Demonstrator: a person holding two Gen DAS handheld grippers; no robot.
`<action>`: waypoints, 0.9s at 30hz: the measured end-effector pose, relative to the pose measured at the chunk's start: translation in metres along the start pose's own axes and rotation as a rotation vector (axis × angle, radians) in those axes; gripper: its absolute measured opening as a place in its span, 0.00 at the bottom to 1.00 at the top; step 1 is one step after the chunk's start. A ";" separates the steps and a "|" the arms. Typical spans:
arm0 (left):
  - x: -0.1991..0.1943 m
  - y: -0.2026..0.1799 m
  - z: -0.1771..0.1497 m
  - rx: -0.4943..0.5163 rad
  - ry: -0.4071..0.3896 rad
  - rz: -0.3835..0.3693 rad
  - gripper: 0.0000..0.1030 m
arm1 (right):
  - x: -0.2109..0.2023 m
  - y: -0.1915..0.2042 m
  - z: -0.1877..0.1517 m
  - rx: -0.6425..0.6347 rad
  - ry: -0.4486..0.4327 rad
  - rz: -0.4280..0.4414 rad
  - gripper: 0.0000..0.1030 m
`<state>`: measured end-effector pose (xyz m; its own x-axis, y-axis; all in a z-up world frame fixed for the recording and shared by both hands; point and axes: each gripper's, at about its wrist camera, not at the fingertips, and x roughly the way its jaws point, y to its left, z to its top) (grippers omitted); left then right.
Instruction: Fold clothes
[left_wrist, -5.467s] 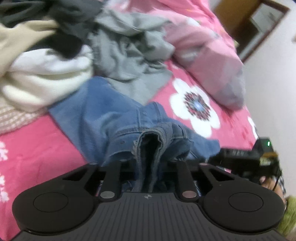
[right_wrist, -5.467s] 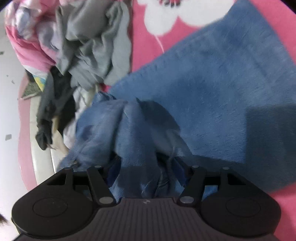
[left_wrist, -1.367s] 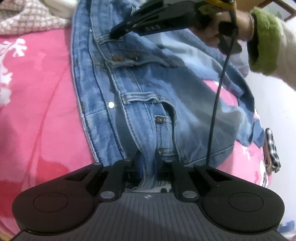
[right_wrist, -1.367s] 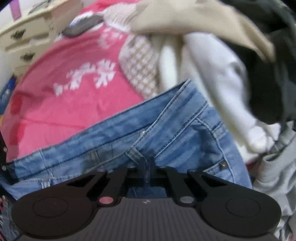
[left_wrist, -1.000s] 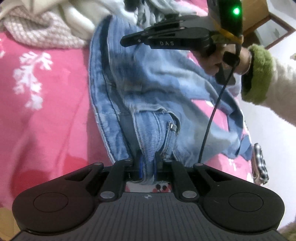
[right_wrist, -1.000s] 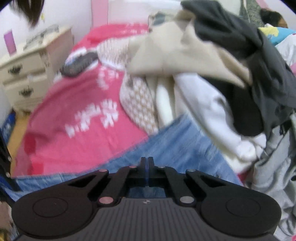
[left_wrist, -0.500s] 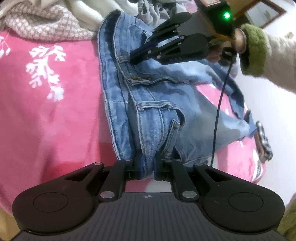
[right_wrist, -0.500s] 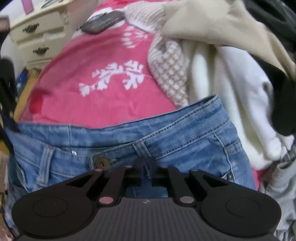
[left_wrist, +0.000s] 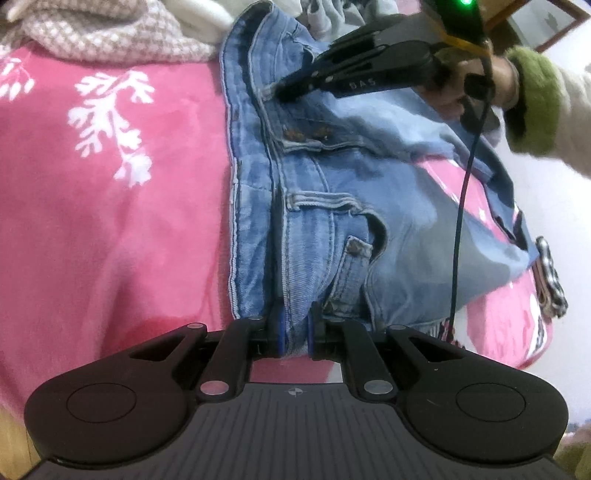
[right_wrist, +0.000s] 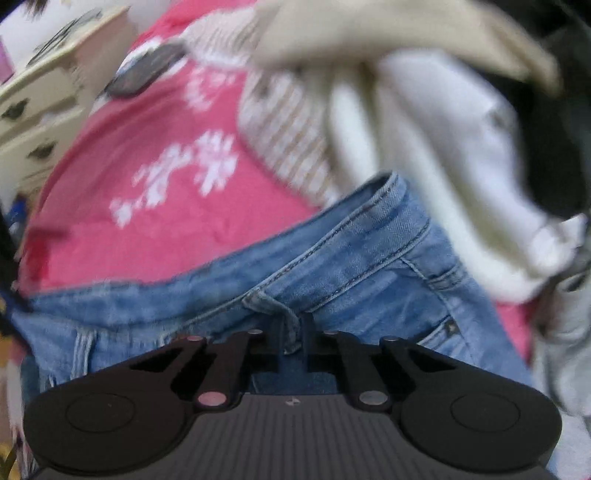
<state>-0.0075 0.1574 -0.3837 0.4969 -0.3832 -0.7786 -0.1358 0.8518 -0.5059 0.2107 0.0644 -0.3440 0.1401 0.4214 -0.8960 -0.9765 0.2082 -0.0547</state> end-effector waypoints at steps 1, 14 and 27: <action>-0.002 -0.001 -0.001 -0.003 -0.011 0.005 0.09 | -0.005 0.004 0.000 -0.003 -0.031 -0.032 0.07; -0.039 0.020 -0.004 -0.106 -0.073 0.001 0.08 | -0.017 0.018 0.027 0.044 -0.189 -0.052 0.05; -0.035 0.065 -0.005 -0.154 0.001 -0.054 0.09 | 0.041 0.021 0.034 0.143 -0.144 0.007 0.05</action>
<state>-0.0379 0.2250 -0.3911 0.5059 -0.4277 -0.7491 -0.2383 0.7653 -0.5979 0.2010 0.1156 -0.3669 0.1656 0.5430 -0.8232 -0.9458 0.3240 0.0234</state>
